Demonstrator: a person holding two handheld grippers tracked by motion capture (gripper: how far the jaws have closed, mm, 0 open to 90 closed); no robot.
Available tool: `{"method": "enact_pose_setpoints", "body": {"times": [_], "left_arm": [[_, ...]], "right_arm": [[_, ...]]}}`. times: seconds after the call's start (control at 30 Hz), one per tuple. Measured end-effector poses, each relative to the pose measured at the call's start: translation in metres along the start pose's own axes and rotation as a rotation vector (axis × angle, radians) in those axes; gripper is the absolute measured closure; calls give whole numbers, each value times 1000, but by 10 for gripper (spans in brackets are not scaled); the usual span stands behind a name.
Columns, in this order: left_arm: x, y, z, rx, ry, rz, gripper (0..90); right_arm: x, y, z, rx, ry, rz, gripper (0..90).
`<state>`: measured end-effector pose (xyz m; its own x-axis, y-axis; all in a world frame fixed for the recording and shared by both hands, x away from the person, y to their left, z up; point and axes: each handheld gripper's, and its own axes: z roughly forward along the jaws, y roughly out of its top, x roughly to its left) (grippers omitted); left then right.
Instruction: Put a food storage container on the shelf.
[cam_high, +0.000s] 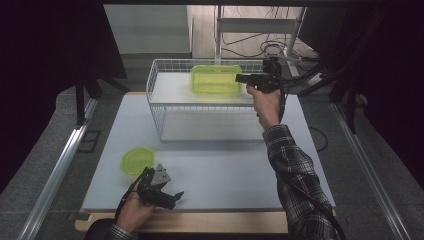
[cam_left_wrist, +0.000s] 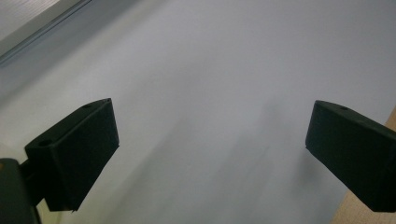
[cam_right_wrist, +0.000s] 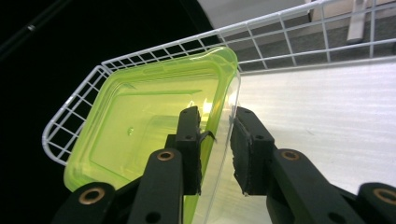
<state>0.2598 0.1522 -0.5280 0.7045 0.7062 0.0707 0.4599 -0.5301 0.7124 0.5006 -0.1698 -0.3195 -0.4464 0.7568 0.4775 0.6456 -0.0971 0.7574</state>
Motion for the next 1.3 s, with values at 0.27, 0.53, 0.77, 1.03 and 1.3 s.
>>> {"method": "enact_pose_setpoints", "body": {"times": [0.27, 0.53, 0.77, 1.03, 1.3], "left_arm": [[0, 0, 0, 2, -1, 1, 25], [1, 0, -1, -3, -1, -3, 26], [4, 0, -5, -38, -14, -46, 33], [5, -1, -5, -42, -1, -64, 43], [7, 0, -7, -31, 25, -86, 42]], "right_arm": [[-3, 0, 7, 20, -32, -30, 604], [-1, 3, 5, 20, -69, -96, 456], [1, 3, -8, 11, -13, -126, 396], [8, -5, -19, 26, 14, -189, 322], [13, -16, -29, 34, 37, -226, 294]]}}
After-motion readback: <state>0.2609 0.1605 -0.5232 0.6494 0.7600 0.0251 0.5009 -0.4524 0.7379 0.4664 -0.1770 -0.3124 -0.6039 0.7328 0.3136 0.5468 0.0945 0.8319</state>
